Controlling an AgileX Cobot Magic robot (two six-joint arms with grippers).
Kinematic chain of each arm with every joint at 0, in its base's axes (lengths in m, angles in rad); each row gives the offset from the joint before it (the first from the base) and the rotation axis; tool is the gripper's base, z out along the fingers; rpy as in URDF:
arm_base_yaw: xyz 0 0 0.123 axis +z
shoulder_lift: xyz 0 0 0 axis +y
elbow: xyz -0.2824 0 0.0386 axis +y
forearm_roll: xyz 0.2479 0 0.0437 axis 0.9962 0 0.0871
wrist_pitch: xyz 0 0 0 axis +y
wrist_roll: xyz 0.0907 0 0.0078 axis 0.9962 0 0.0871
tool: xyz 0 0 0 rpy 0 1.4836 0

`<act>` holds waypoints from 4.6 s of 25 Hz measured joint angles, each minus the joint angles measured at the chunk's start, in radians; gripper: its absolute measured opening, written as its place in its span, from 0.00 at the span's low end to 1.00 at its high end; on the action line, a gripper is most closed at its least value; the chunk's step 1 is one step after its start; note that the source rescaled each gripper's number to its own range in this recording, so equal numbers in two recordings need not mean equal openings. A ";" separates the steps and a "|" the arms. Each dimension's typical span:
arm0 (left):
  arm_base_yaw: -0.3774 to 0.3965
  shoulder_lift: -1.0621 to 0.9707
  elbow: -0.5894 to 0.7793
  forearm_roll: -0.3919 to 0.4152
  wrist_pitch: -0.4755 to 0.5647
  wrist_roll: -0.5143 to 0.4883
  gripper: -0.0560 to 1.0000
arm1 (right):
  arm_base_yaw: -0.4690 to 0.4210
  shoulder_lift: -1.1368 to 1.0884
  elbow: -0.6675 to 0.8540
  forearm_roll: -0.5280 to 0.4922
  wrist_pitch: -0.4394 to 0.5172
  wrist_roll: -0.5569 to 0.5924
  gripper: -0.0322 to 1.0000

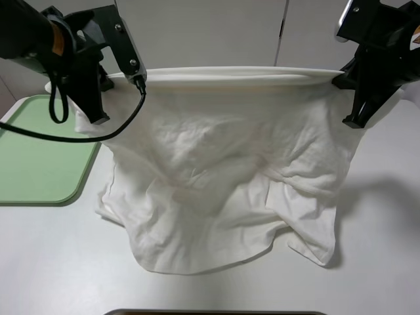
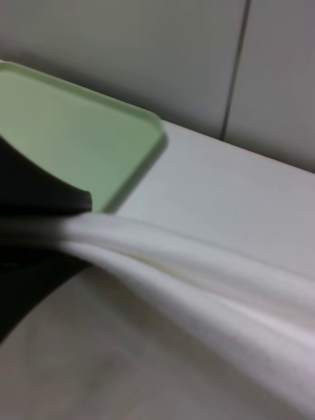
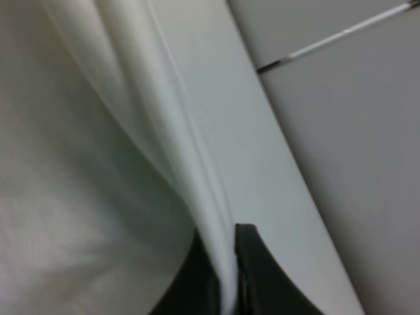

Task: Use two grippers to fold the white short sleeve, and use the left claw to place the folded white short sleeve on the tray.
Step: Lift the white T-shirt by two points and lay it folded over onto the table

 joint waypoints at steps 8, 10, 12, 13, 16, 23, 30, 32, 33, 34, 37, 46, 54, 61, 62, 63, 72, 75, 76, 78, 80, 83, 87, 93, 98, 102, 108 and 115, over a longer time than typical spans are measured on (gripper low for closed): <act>0.097 0.172 -0.097 0.058 -0.167 -0.039 0.06 | -0.034 0.168 -0.080 -0.059 -0.189 0.004 0.03; 0.113 0.213 -0.116 0.066 -0.198 -0.039 0.06 | -0.035 0.219 -0.101 -0.081 -0.226 0.004 0.03; 0.126 0.265 -0.155 0.073 -0.207 -0.039 0.06 | -0.036 0.257 -0.128 -0.099 -0.256 0.004 0.03; 0.128 0.279 -0.169 0.074 -0.206 -0.039 0.06 | -0.036 0.272 -0.140 -0.105 -0.267 0.004 0.03; 0.133 0.312 -0.213 0.078 -0.204 -0.039 0.06 | -0.042 0.314 -0.182 -0.113 -0.297 0.004 0.03; 0.136 0.347 -0.266 0.075 -0.193 -0.040 0.06 | -0.044 0.369 -0.245 -0.115 -0.297 0.004 0.03; 0.089 0.346 -0.276 -0.111 -0.003 0.015 0.06 | -0.044 0.348 -0.248 -0.050 -0.137 0.004 0.03; 0.071 0.346 -0.276 -0.171 0.058 0.064 0.06 | -0.041 0.340 -0.248 -0.021 -0.057 0.004 0.03; 0.066 0.344 -0.276 -0.203 0.086 0.089 0.06 | -0.039 0.337 -0.249 -0.005 -0.020 0.004 0.03; 0.062 0.344 -0.276 -0.247 0.115 0.119 0.06 | -0.039 0.337 -0.249 -0.005 -0.020 0.004 0.03; 0.062 0.344 -0.278 -0.330 0.162 0.174 0.06 | -0.036 0.327 -0.250 0.052 0.134 0.004 0.03; 0.063 0.344 -0.281 -0.565 0.409 0.321 0.06 | -0.036 0.326 -0.252 0.189 0.398 0.004 0.03; 0.063 0.344 -0.281 -0.586 0.479 0.321 0.06 | -0.036 0.326 -0.252 0.283 0.567 0.004 0.03; 0.066 0.344 -0.281 -0.554 0.497 0.321 0.25 | -0.042 0.326 -0.252 0.246 0.587 0.008 0.16; 0.072 0.344 -0.281 -0.526 0.506 0.320 0.34 | -0.048 0.324 -0.252 0.217 0.596 0.015 0.28; 0.077 0.344 -0.279 -0.509 0.516 0.319 0.44 | -0.055 0.324 -0.252 0.194 0.605 0.029 0.48; 0.089 0.344 -0.276 -0.472 0.452 0.272 0.99 | -0.059 0.321 -0.252 0.162 0.592 0.076 1.00; 0.089 0.344 -0.276 -0.472 0.447 0.272 1.00 | -0.059 0.321 -0.252 0.162 0.586 0.077 1.00; 0.089 0.344 -0.276 -0.472 0.447 0.272 1.00 | -0.059 0.321 -0.252 0.162 0.586 0.078 1.00; 0.089 0.344 -0.276 -0.472 0.448 0.272 1.00 | -0.059 0.314 -0.252 0.162 0.585 0.080 1.00; 0.089 0.343 -0.279 -0.472 0.449 0.271 1.00 | -0.059 0.296 -0.252 0.163 0.564 0.090 1.00; 0.089 0.339 -0.315 -0.472 0.415 0.230 1.00 | -0.059 0.252 -0.252 0.170 0.506 0.145 1.00; 0.088 0.338 -0.355 -0.487 0.286 0.131 0.99 | -0.059 0.197 -0.252 0.177 0.445 0.271 1.00; 0.080 0.376 -0.357 -0.603 0.217 0.120 0.99 | -0.059 0.189 -0.252 0.212 0.441 0.342 1.00; 0.012 0.479 -0.357 -0.616 0.254 0.118 0.98 | -0.059 0.189 -0.252 0.232 0.441 0.347 1.00; -0.045 0.516 -0.357 -0.619 0.298 0.127 0.98 | -0.059 0.189 -0.252 0.233 0.441 0.347 1.00; -0.136 0.521 -0.357 -0.621 0.422 0.132 0.98 | -0.059 0.189 -0.252 0.233 0.441 0.347 1.00; -0.151 0.521 -0.326 -0.694 0.552 0.135 0.98 | -0.059 0.189 -0.252 0.239 0.441 0.347 1.00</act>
